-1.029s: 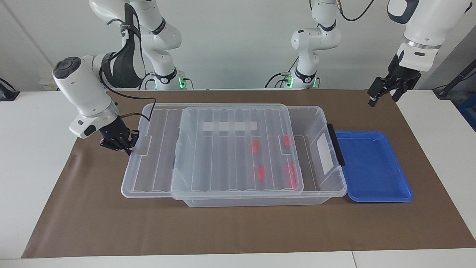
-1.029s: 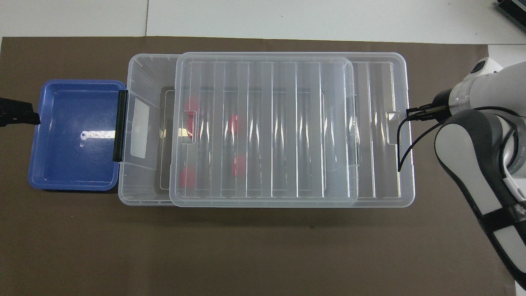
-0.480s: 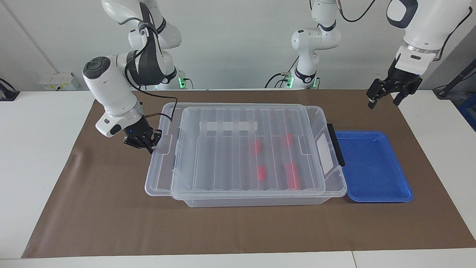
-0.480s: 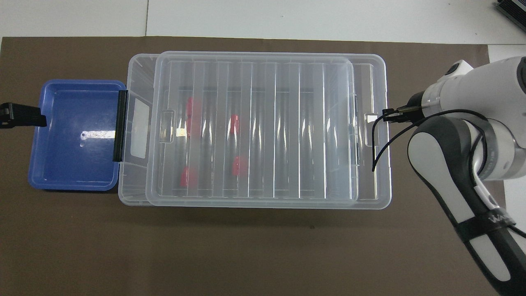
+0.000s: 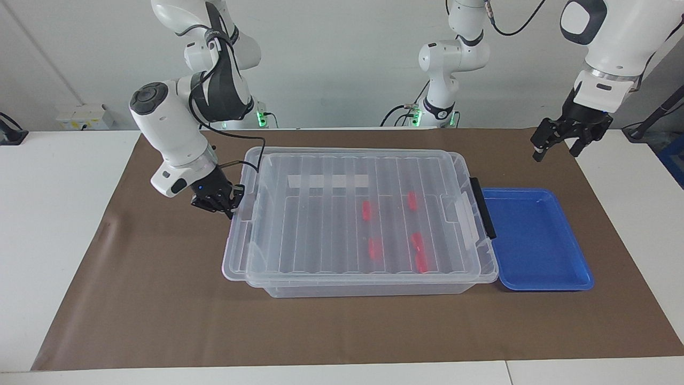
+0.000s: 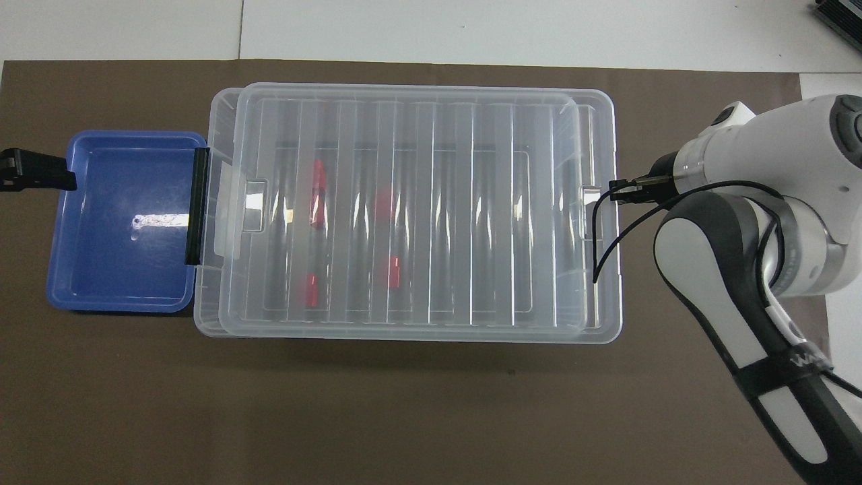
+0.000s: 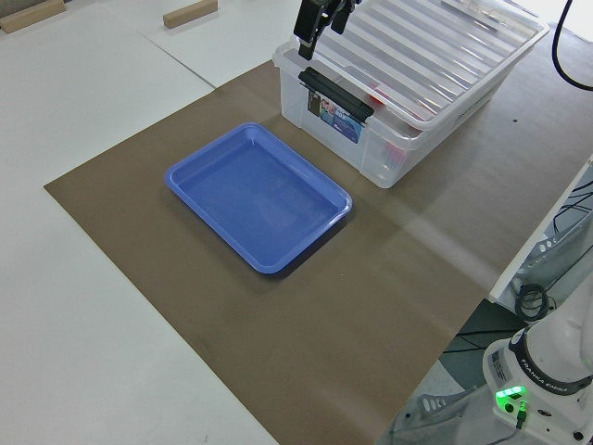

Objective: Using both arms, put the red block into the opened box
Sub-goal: 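Slide the clear lid back over the box with the right gripper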

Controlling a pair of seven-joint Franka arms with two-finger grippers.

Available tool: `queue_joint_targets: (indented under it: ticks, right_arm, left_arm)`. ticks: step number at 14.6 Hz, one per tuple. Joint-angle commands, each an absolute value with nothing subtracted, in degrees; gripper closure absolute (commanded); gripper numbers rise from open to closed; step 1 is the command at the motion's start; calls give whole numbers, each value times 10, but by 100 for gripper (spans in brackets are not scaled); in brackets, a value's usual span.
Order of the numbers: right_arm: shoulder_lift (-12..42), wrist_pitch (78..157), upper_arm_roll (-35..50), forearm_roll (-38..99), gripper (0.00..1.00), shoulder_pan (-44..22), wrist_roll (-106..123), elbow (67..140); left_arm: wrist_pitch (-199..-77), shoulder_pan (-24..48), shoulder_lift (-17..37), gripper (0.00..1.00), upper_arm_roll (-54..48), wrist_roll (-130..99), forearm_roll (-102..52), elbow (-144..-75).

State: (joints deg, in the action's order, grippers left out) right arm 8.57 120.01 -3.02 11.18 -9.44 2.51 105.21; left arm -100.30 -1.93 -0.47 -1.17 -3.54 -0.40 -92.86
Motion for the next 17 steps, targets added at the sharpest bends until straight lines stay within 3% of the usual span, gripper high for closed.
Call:
queue_joint_targets:
  ticks: [1, 17]
  right_arm:
    - [86, 1218, -29, 135, 100, -104, 16, 1065]
    - [84, 1211, -30, 171, 100, -104, 49, 1070]
  left_arm:
    - [-975, -17, 8, 0, -9, -26, -13, -908]
    - [-979, -25, -4, 0, -8, -10, -13, -919]
